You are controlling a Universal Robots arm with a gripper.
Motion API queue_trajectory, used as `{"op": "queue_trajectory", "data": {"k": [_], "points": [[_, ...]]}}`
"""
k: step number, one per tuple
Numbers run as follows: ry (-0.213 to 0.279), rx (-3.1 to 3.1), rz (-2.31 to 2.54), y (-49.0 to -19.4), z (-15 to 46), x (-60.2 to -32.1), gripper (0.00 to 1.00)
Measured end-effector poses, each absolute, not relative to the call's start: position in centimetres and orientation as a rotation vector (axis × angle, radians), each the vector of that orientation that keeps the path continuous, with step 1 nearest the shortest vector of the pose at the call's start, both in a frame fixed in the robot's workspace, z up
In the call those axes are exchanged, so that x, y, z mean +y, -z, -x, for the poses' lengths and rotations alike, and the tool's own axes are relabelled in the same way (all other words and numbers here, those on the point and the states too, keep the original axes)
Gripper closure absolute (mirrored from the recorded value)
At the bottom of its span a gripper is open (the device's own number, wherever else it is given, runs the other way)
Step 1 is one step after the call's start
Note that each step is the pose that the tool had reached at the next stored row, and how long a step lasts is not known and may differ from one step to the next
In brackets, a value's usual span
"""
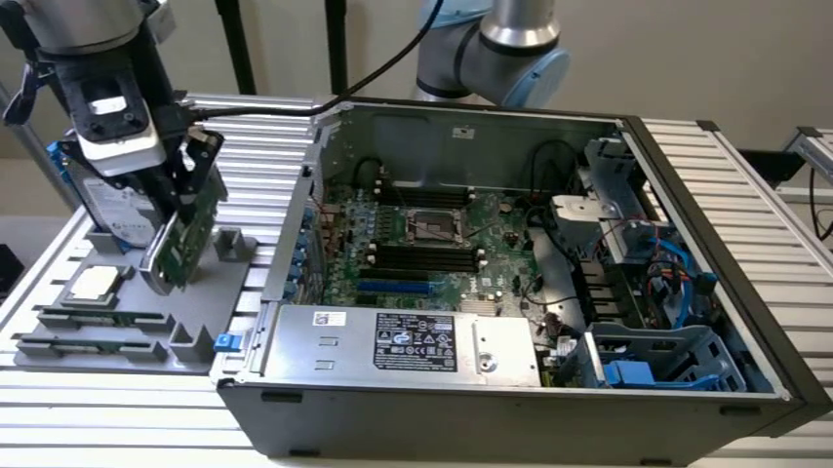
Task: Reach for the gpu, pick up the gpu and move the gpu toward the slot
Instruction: 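Pick up the gpu and move the gpu toward the slot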
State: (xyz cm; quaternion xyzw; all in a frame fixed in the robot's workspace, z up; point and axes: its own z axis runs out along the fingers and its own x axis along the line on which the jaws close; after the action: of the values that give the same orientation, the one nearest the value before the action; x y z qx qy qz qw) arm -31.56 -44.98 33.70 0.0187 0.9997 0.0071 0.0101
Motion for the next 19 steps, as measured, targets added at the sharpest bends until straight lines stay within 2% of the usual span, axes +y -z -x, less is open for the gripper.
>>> {"op": "queue_trajectory", "data": {"k": [19], "points": [[-0.036, 3.170, -0.060, -40.9, 23.7, -45.1, 0.74]]}}
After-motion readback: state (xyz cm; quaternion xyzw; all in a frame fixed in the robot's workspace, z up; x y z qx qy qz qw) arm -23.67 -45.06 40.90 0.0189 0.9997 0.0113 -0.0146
